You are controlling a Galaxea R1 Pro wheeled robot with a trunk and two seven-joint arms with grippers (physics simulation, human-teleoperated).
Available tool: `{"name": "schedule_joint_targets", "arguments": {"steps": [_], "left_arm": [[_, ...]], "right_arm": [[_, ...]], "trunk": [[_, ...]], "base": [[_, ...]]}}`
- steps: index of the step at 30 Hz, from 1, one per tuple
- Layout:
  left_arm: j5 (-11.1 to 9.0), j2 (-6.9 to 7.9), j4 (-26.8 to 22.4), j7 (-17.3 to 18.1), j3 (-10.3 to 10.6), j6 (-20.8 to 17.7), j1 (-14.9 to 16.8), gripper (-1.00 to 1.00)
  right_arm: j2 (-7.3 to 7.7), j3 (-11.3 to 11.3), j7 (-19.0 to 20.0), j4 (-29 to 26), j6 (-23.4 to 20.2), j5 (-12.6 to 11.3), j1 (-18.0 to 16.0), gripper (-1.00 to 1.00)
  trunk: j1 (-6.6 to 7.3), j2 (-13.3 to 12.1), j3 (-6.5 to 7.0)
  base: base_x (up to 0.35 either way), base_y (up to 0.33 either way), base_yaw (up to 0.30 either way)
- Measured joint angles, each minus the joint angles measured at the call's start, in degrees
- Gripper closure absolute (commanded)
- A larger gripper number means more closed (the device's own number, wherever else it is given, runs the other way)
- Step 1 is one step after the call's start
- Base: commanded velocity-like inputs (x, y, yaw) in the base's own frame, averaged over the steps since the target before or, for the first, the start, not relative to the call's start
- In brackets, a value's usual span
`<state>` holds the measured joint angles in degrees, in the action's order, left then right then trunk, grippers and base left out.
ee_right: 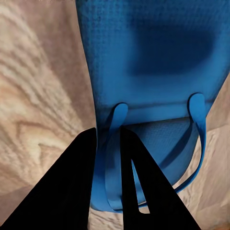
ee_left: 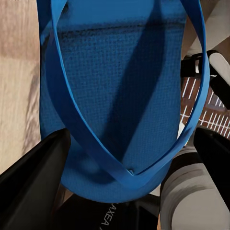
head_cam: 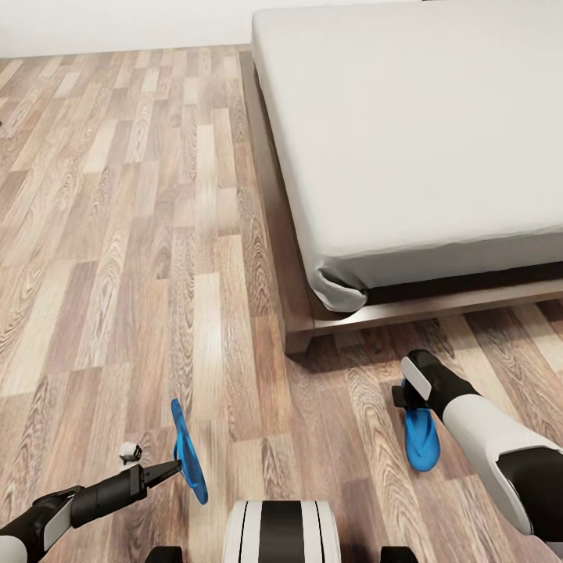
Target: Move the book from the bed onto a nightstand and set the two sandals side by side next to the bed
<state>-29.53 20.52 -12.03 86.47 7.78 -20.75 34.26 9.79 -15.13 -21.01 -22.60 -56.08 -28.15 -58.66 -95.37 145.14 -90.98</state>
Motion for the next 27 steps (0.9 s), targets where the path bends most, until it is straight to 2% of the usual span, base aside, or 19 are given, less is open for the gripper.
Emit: {"name": "schedule_joint_targets", "arguments": {"steps": [16,21,27], "left_arm": [[0.00,0.00,0.00,0.00,0.00,0.00,0.00,1.00],[0.01,0.00,0.00,0.00,0.02,-0.01,0.00,1.00],[0.00,0.00,0.05,0.00,-0.01,0.00,0.00,1.00]], "right_arm": [[0.00,0.03,-0.09,-0.02,-0.01,-0.13,-0.20,1.00],[0.00,0.03,-0.09,-0.05,0.00,-0.14,-0.20,1.00],[0.00,0.04,-0.09,-0.02,-0.01,-0.13,-0.21,1.00]], "trunk": [[0.00,0.00,0.00],[-0.13,0.06,-1.10],[-0.13,0.07,-1.11]], "base": [[0.000,0.000,0.000],[0.000,0.000,0.000],[0.000,0.000,0.000]]}}
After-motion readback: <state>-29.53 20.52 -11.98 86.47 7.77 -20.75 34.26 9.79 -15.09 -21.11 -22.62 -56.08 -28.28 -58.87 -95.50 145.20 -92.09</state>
